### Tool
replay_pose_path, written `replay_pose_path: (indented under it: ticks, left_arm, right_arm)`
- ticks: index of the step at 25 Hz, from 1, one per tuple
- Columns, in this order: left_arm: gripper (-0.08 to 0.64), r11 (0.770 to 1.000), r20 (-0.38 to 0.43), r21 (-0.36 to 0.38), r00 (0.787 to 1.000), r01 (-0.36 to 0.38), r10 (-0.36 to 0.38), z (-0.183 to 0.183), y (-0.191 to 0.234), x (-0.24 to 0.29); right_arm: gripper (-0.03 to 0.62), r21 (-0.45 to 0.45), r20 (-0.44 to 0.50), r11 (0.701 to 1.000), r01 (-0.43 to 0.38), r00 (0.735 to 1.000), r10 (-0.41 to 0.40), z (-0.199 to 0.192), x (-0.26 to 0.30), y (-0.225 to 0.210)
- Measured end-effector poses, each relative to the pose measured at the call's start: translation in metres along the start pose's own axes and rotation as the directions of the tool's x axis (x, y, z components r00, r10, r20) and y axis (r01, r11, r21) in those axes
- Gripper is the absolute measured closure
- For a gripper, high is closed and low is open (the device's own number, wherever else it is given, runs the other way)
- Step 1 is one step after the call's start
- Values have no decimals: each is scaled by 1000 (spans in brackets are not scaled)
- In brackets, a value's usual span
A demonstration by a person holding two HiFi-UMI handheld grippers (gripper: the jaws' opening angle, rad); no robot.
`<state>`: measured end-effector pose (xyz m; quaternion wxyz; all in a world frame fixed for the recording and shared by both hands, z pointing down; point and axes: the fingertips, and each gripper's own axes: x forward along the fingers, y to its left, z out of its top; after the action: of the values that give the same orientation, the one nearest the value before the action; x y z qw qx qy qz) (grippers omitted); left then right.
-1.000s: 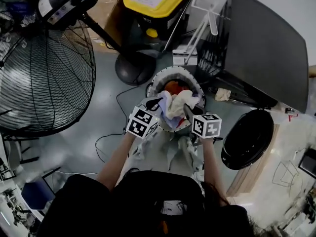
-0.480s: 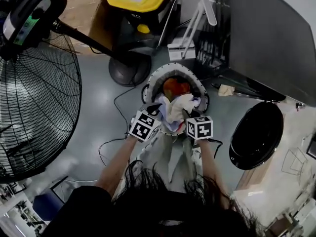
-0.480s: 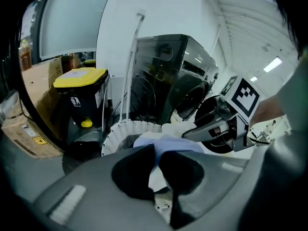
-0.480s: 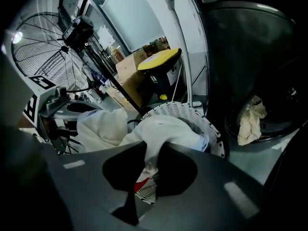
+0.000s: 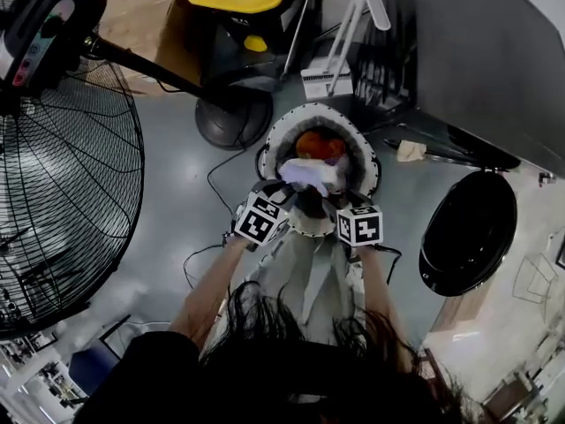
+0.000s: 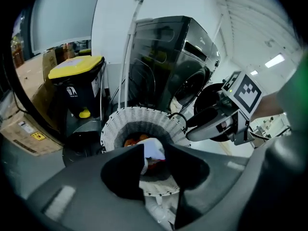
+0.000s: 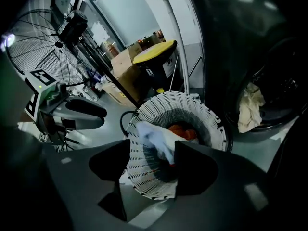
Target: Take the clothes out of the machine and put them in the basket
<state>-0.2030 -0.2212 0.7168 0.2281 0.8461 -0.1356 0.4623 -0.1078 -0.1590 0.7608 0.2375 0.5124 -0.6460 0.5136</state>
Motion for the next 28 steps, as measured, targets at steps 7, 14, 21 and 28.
replay_pose_path:
  ticks: [7, 14, 21, 28]
  left_arm:
    - [442, 999, 3, 1, 999, 33, -33, 4, -6, -2]
    - [442, 997, 34, 34, 997, 72, -73, 19, -24, -3]
    - [443, 984, 51, 116, 988, 138, -144, 43, -56, -10]
    - [443, 950, 40, 231, 973, 211, -226, 71, -95, -2]
  right_arm:
    - [288, 41, 91, 999, -29, 996, 25, 12, -8, 7]
    - [308, 84, 165, 996, -20, 986, 6, 13, -23, -2]
    - [327, 164, 255, 987, 5, 966, -48, 11, -54, -24]
    - [342, 270, 351, 962, 47, 925, -144, 5, -86, -63]
